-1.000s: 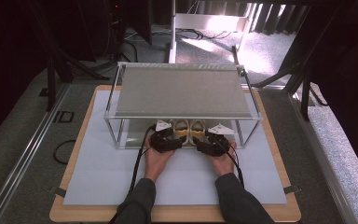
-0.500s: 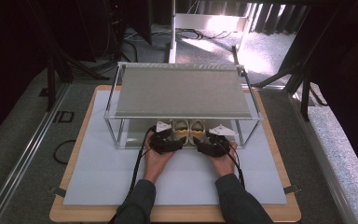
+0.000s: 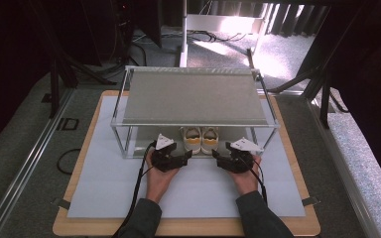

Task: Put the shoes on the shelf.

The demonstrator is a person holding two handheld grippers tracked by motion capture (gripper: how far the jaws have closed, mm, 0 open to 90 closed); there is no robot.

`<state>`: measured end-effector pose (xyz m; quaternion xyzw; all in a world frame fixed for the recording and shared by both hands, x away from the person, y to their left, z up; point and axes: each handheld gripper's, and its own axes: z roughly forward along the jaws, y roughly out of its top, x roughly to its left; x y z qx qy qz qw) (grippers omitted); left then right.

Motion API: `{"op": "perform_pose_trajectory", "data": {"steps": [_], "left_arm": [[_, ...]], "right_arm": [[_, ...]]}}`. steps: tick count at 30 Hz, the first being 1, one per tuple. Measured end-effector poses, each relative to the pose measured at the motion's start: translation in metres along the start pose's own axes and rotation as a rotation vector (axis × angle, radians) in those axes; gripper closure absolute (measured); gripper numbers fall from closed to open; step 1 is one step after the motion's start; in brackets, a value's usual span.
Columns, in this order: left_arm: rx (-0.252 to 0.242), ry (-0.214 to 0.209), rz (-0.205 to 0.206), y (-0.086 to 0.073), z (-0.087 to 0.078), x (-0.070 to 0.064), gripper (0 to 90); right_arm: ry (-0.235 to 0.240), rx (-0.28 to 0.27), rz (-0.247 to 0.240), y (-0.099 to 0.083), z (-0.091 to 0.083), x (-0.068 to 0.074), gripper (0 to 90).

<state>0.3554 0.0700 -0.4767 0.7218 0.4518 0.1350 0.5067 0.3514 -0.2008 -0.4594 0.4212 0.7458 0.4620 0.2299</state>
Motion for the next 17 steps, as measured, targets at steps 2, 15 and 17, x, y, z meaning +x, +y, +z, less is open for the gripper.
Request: {"op": "perform_pose_trajectory", "data": {"steps": [2,15,17], "left_arm": [[0.009,-0.009,0.021,-0.001,-0.005,-0.002,27.1],[0.058,-0.014,0.051,-0.020,-0.035,0.000,27.1],[0.059,-0.011,0.053,-0.023,-0.037,0.000,27.1]], "right_arm": [[0.000,-0.006,-0.005,-0.001,-0.005,0.001,34.9],[-0.022,0.017,-0.008,-0.012,-0.023,-0.003,35.0],[-0.022,0.020,-0.012,-0.015,-0.025,-0.003,35.0]]}}
